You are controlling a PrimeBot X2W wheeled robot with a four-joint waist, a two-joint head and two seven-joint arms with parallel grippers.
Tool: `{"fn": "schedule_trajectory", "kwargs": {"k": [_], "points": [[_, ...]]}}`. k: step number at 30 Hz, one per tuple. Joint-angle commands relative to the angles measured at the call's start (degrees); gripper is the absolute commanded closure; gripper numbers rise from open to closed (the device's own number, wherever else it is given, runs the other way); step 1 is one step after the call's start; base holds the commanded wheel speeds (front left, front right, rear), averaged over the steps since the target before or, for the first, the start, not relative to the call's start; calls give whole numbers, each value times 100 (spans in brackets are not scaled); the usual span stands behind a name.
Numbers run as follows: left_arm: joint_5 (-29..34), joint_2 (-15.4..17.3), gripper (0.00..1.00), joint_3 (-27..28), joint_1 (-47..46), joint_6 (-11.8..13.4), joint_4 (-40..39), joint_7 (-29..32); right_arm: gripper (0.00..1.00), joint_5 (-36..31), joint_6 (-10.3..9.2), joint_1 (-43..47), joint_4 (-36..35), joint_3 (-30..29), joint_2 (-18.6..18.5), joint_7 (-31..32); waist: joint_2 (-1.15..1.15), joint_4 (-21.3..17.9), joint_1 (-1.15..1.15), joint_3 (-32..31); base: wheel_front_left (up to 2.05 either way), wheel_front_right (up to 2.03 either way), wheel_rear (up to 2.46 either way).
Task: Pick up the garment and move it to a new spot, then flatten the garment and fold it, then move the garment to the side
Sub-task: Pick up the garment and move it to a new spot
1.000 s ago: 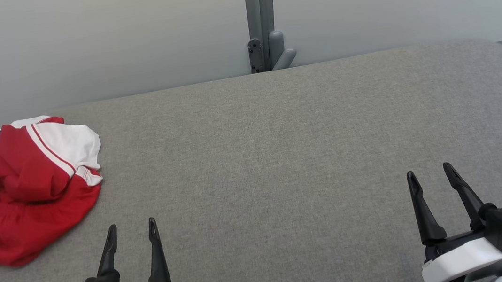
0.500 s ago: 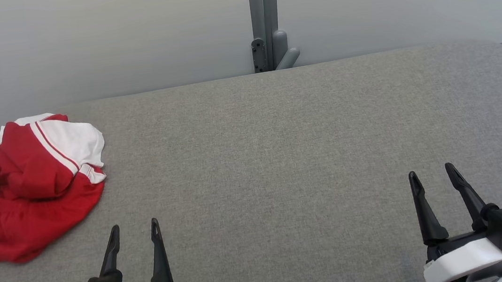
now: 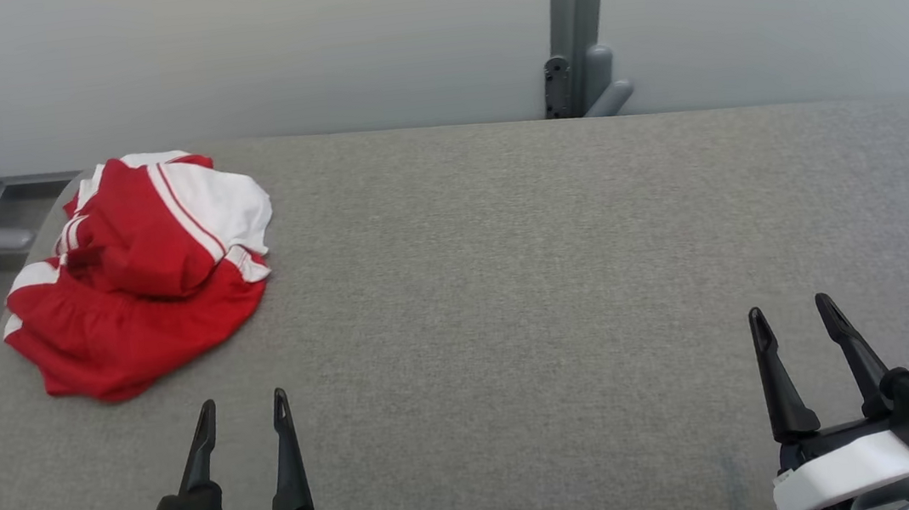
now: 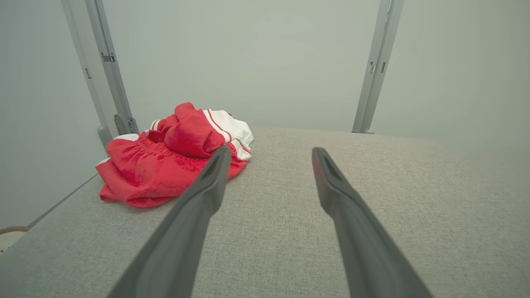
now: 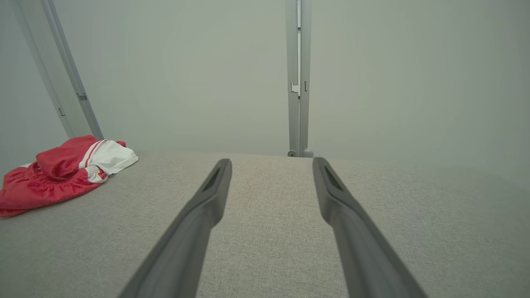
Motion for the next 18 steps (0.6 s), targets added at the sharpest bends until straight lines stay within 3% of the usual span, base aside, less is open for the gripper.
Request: {"fn": "schedule_trajectory", "kwargs": {"k": [1,12,18], "points": [[48,33,0,38,-76,-18,5,-2,0,32,2,59,-31,21,-19,-20,0,677,0,53,0,0,0],[116,28,0,131,-74,-89,61,-2,0,95,1,-21,-7,45,-19,-20,0,1906,0,103,0,0,0],[39,27,0,297,72,14,-87,-2,0,-11,1,-209,77,264,-23,-20,0,2064,0,207,0,0,0]]}}
